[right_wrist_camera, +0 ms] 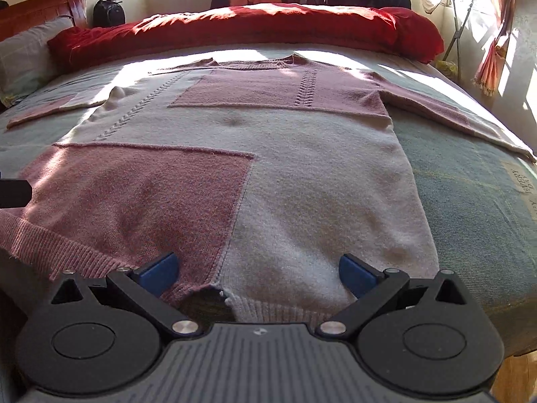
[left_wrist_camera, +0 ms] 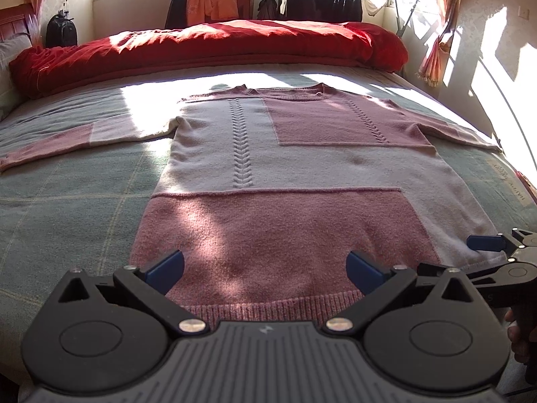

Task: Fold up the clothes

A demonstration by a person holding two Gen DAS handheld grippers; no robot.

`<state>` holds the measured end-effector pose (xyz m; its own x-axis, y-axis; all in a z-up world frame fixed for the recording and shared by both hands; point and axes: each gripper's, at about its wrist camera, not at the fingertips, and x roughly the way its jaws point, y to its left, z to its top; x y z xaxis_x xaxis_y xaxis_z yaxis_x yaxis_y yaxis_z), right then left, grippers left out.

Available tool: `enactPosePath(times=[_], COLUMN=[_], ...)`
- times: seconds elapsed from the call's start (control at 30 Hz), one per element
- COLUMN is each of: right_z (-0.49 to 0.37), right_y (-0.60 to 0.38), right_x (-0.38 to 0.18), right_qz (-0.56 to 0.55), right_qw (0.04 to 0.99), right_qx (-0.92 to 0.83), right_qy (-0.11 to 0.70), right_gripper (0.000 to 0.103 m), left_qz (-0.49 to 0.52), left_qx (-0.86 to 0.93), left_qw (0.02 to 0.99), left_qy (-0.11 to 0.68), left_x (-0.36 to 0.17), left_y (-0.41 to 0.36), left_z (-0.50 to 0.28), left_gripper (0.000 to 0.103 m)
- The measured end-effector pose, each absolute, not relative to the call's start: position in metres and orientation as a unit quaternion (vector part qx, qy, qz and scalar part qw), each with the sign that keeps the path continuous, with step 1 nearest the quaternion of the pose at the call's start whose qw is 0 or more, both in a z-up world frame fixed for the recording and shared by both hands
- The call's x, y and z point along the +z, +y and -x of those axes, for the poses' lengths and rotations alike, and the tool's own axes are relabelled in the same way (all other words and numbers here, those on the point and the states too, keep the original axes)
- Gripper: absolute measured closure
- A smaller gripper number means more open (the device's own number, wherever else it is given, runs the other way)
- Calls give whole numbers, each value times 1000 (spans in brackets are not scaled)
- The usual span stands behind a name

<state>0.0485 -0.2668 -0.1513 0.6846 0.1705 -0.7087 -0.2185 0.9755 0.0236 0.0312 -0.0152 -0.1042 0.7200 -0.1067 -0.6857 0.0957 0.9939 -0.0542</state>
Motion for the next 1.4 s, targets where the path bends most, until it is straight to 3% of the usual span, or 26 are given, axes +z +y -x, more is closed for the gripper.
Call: enactPosePath(times=[0.3,0.77,1.1,1.4], right_z=[-72,-80,-116,-204], right_y=[-268,-272,-327,-370], right_x=[-129,-154,-102,-52], right_qz=[14,-19,-145,-82], right_qw=[929,907,896,937], right_qx=[103,107,106,99], right_qy=[354,406,405,325], right_gripper=[0,0,0,0], left_qz=[18,19,15,11], left_qx=[-51,-60,-66,-93], left_qw=[924,921,919,910], left_qy=[379,384,389,404], left_x=[-112,-114,-98,-111], left_y=[-9,-17,-24,-49], left_z=[-33,-46,-86,-134], left_gripper=[1,1,1,1])
